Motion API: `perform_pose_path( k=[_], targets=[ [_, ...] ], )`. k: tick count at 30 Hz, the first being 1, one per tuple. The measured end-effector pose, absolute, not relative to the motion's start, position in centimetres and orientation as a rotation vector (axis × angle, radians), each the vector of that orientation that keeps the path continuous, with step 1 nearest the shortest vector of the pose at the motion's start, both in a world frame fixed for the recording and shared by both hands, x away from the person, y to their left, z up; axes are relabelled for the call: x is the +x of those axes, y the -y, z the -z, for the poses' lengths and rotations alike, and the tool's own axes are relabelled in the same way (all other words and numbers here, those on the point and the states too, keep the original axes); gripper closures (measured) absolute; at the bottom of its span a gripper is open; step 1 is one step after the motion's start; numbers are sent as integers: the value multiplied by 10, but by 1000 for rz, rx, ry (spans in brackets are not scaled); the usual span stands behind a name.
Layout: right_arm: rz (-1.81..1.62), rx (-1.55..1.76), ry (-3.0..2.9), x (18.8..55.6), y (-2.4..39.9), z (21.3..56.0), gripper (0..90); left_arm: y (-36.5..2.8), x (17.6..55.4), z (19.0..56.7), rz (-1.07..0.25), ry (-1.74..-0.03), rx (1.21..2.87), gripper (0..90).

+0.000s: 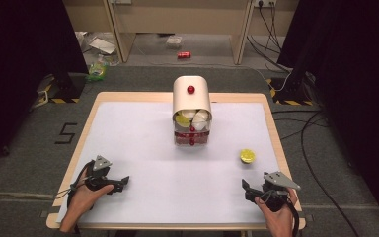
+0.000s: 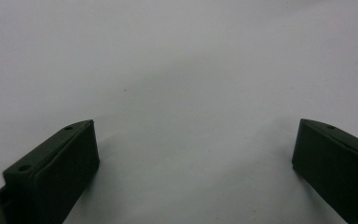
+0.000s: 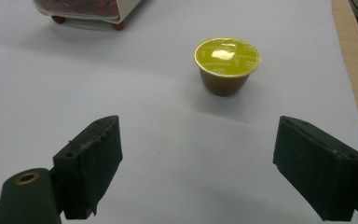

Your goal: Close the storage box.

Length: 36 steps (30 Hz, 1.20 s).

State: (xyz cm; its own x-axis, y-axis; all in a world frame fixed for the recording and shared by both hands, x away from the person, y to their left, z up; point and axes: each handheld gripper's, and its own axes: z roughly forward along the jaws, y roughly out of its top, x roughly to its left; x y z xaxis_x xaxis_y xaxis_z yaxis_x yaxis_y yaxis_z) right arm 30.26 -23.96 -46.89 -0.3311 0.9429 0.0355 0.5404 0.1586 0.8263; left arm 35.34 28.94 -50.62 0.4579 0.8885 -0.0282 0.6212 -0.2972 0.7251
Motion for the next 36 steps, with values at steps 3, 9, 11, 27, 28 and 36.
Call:
perform_pose_path(
  k=[3, 9, 11, 27, 28, 36],
  targets=[
    [-1058, 1406, -1947, 300, 241, 470, 158, -289, 353, 506, -504, -1256, 2030, 0],
    [-1048, 1410, -1961, 296, 242, 472, 159, -289, 353, 506, -505, -1255, 2030, 0],
    [-1044, 1405, -1968, 295, 243, 472, 159, -289, 353, 506, -505, -1255, 2030, 0],
    [-1024, 1422, -1998, 285, 248, 477, 159, -289, 353, 506, -505, -1256, 2029, 0],
    [-1020, 1418, -2000, 284, 248, 477, 159, -289, 353, 506, -504, -1255, 2030, 0],
    [-1006, 1422, -2013, 279, 250, 479, 158, -289, 353, 506, -505, -1255, 2030, 0]
  ],
)
